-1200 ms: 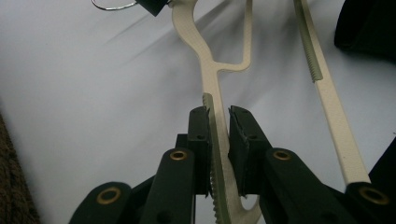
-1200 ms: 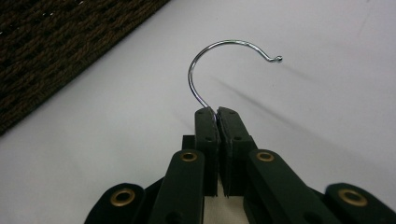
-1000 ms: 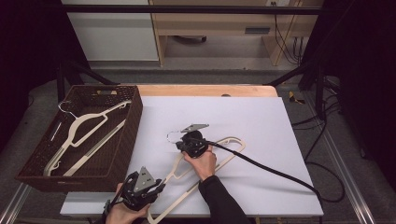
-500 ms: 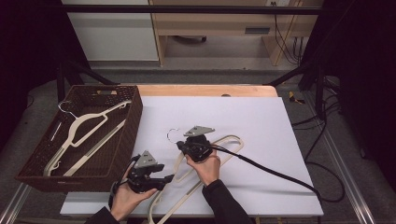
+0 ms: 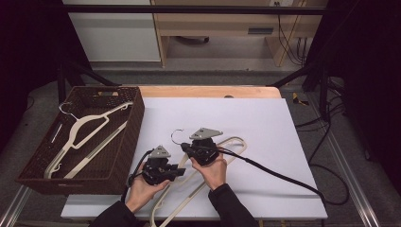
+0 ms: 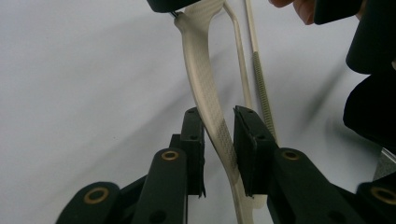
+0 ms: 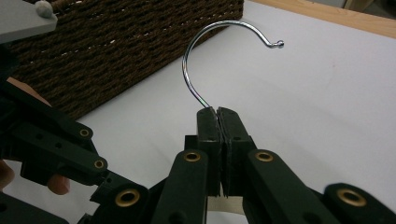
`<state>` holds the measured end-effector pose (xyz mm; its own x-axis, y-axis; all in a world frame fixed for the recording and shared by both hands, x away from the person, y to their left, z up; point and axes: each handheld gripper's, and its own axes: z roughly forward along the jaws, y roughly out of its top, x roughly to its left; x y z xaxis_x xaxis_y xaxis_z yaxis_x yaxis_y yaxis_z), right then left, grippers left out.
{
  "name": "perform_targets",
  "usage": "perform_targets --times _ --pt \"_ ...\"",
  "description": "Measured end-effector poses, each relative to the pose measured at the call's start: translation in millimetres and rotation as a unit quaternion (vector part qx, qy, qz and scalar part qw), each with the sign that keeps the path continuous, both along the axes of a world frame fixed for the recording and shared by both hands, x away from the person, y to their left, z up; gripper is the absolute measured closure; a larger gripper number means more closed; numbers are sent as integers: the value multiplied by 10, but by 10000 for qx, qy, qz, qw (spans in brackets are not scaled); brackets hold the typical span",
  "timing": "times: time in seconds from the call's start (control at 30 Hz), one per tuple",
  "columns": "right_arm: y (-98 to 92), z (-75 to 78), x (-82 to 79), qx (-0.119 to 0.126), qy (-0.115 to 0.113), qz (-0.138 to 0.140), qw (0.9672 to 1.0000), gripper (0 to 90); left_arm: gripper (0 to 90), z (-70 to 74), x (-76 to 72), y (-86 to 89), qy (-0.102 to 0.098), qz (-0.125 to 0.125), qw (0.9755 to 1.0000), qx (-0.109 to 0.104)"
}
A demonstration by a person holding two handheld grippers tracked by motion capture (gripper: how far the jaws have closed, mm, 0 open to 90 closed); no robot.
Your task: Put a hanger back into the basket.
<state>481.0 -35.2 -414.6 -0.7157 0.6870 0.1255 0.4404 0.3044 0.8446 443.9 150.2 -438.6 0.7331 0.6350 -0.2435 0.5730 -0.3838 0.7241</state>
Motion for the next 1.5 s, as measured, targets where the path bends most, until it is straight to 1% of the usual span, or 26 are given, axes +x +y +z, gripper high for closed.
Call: perform_targets --times 0.1,0.17,0.2,0.27,0.3,0.33,0.37,0.43,0.47,0.5,0.57,0.6,0.63,0.67,0.73,0.83,0.93,0.97,1.07,1.1,1.27,1.4,1.43,1.5 --pt "-15 25 -20 -39 -83 51 9999 886 753 11 -11 1 35 20 10000 -67" --pt "-36 51 -39 -41 -127 89 9999 881 764 28 -31 0 20 52 9999 -145" --pt "-57 69 -53 -17 -129 110 9999 875 770 43 -48 4 7 52 9997 -225" --pt "-109 113 -83 144 -152 180 9996 822 791 71 -73 11 -3 31 9993 -359" --pt "-131 139 -106 211 -148 202 9995 804 801 88 -92 9 -2 30 9989 -468" --pt "-162 169 -135 206 -201 274 9992 783 816 103 -104 8 -17 3 9986 -522" --pt "-178 193 -159 203 -255 270 9991 760 826 131 -130 3 -40 -18 9982 -591" --pt "-247 268 -233 189 -367 334 9986 700 854 182 -176 -7 -138 -62 9976 -682" --pt "-278 299 -264 196 -421 351 9983 661 861 208 -202 -13 -222 -81 9974 -680" --pt "-313 327 -296 194 -461 370 9981 640 862 232 -231 -24 -334 -81 9975 -614" --pt "-389 369 -355 180 -546 419 9975 565 863 267 -271 -28 -409 -99 9971 -638" --pt "-427 381 -388 171 -585 443 9972 542 863 287 -289 -27 -477 -113 9970 -607" --pt "-482 387 -426 205 -621 457 9968 504 863 304 -293 -19 -499 -152 9969 -588" --pt "-526 385 -452 262 -614 442 9968 476 863 318 -302 -17 -474 -157 9969 -609" --pt "-603 369 -488 288 -687 426 9963 417 864 355 -322 -3 -565 -189 9964 -598" --pt "-742 322 -523 390 -708 351 9961 330 863 417 -352 27 -737 -195 9958 -502" --pt "-882 287 -539 427 -740 255 9960 244 864 469 -373 84 -840 -201 9951 -478" --pt "-931 282 -545 420 -751 230 9960 230 863 483 -379 105 -884 -203 9948 -465" --pt "-1057 291 -564 498 -837 109 9952 188 863 518 -396 171 -961 -202 9942 -436" --pt "-1092 302 -571 503 -891 68 9947 177 863 529 -403 196 -993 -210 9939 -428" --pt "-1272 367 -597 595 -997 -126 9932 149 863 589 -432 320 -1051 -154 9931 -488" --pt "-1400 388 -611 611 -1095 -284 9917 116 863 711 -446 457 -1181 -28 9915 -555" --pt "-1433 388 -614 632 -1100 -312 9914 106 863 778 -450 514 -1253 -4 9902 -622" --pt "-1514 386 -617 685 -1101 -393 9908 95 863 875 -456 586 -1344 41 9886 -670"
